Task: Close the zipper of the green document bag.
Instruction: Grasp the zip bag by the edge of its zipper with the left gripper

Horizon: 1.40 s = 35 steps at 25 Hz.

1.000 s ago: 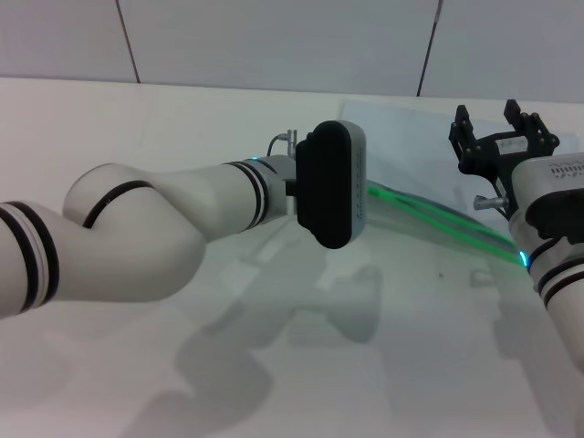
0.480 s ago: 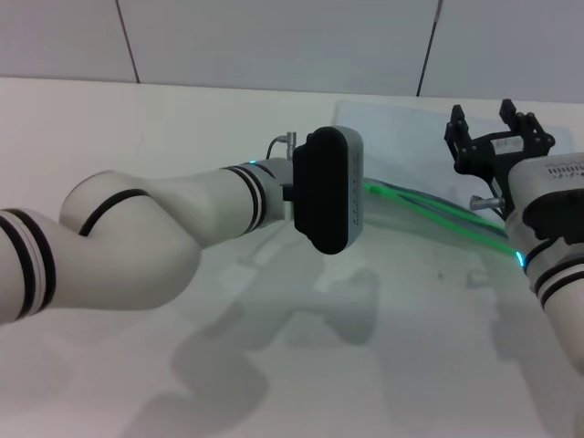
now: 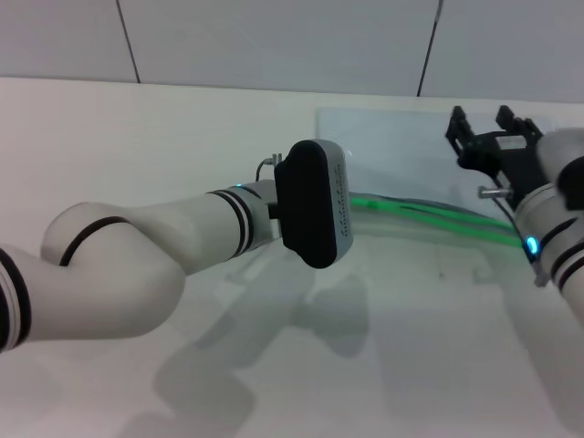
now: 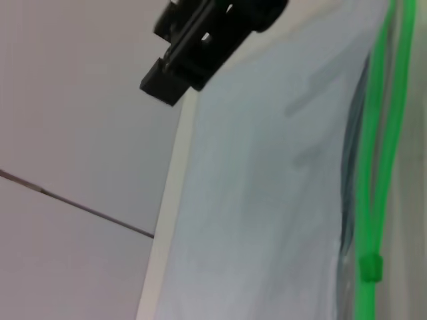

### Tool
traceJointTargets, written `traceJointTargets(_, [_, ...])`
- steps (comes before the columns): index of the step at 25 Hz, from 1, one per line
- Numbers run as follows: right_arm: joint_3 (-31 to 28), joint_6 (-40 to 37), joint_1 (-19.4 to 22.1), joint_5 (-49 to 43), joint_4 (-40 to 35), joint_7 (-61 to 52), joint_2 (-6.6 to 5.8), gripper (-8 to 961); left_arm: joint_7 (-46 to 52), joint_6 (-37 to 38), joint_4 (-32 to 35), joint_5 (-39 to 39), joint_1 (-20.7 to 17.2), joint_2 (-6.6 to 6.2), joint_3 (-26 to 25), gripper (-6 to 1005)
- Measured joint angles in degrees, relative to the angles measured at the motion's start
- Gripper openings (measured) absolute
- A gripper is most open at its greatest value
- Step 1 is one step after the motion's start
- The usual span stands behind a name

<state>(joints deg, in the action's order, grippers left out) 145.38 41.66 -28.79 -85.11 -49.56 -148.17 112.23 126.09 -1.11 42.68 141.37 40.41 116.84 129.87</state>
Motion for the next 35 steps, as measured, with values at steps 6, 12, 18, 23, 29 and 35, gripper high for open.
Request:
traceJointTargets(6, [-6.5,-11.1,2.0,-3.2,-5.8,0.0,-3.27,572,0.1,0.1,0.5,-1.2,-0.8,-0.03,-0.1,70])
traceJointTargets(12, [-17.8,-24.4,6.8,-13.7,-12.0,0.0,-3.67,571,0.1,0.1,3.0,-1.4,-2.3,-0.30,-0.8,67])
traceJointTargets(18, [-29.0,-40.3,10.0,-23.1,-18.3,0.6,-2.58,569,0.1,0.2,4.4,-1.4,-3.1,-0.33,-1.2,66])
traceJointTargets(23, [-32.9,-48.7,9.8,-28.7,-20.4,1.0,-2.16,568,-0.2,0.2,6.0,-1.4,-4.0,-0.37,-2.7,66])
traceJointTargets(29, [-39.7,-60.7,9.1,-30.3,-21.9,11.9,0.55,567,-0.4,0.2,8.4,-1.1,-5.9,-0.51,-4.3,65])
traceJointTargets(35, [-48.9,-73.7,10.1,-26.9,-24.2,28.8,4.05,566,-0.6,0.3,9.1,-0.9,-6.6,-0.57,-5.3,63])
